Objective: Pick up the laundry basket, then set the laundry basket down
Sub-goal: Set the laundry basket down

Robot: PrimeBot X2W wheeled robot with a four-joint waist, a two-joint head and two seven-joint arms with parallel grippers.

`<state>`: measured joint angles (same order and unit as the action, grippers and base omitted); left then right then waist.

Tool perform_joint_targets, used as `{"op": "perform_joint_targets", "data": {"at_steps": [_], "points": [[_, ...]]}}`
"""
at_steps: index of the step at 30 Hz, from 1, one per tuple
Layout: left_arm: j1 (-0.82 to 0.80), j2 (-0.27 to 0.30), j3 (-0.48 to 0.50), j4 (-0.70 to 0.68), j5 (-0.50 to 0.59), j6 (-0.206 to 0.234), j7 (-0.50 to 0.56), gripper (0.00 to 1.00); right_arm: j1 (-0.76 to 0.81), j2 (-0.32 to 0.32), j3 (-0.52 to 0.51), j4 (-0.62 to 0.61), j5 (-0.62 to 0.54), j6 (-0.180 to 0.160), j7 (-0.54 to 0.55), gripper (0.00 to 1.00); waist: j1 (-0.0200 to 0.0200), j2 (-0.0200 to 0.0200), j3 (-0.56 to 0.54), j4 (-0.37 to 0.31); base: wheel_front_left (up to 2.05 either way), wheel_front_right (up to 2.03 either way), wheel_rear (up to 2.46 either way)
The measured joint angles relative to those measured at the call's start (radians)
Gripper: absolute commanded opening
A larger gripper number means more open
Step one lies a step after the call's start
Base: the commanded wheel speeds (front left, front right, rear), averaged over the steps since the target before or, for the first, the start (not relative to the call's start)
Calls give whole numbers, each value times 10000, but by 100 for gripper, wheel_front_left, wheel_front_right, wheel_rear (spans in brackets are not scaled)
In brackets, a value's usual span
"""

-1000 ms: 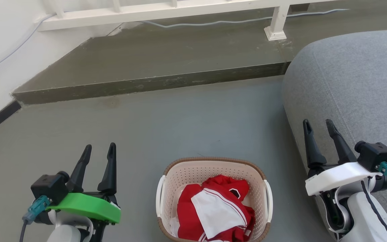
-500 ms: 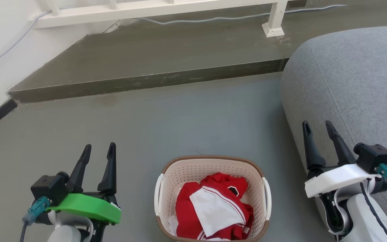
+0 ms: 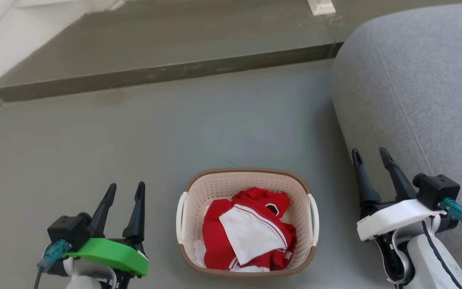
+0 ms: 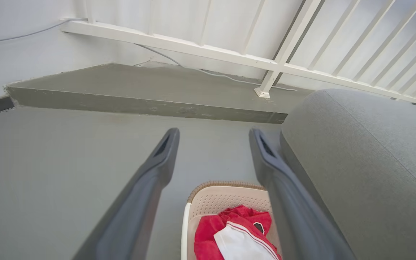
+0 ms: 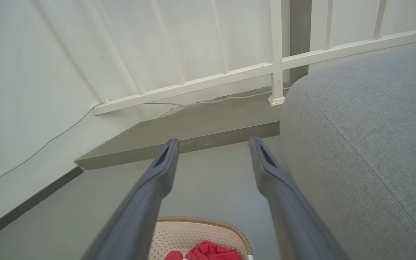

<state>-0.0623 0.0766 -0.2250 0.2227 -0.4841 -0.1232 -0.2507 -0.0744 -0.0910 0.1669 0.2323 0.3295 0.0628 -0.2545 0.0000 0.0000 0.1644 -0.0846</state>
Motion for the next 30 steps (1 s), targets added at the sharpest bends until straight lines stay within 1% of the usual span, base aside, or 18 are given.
{"op": "perform_joint_targets", "data": {"at_steps": [3,7,12,18,23,30], "points": [[-29,25,58,286,-52,-2,0,100,-44,48,58,-54,-65,4,0,100,0,0,296,-129,0,0,0],[-200,100,48,658,-117,-2,-6,100,-254,150,127,-198,-128,96,0,100,1,0,717,-351,0,0,0],[-856,403,-213,1277,-155,-4,67,100,-449,272,127,-385,-125,102,0,100,1,0,1299,-658,0,0,0],[-1914,652,-656,2243,-173,-12,593,100,-747,311,311,-522,-123,109,0,100,1,0,2093,-966,0,0,0],[-2740,679,-756,2982,-587,-12,1108,100,-1126,336,341,-671,-121,182,0,100,2,0,2786,-1186,0,0,0],[-3556,894,-988,3829,-993,-12,1682,100,-1491,382,481,-786,-111,205,0,100,2,0,3775,-1424,0,0,0]]}}
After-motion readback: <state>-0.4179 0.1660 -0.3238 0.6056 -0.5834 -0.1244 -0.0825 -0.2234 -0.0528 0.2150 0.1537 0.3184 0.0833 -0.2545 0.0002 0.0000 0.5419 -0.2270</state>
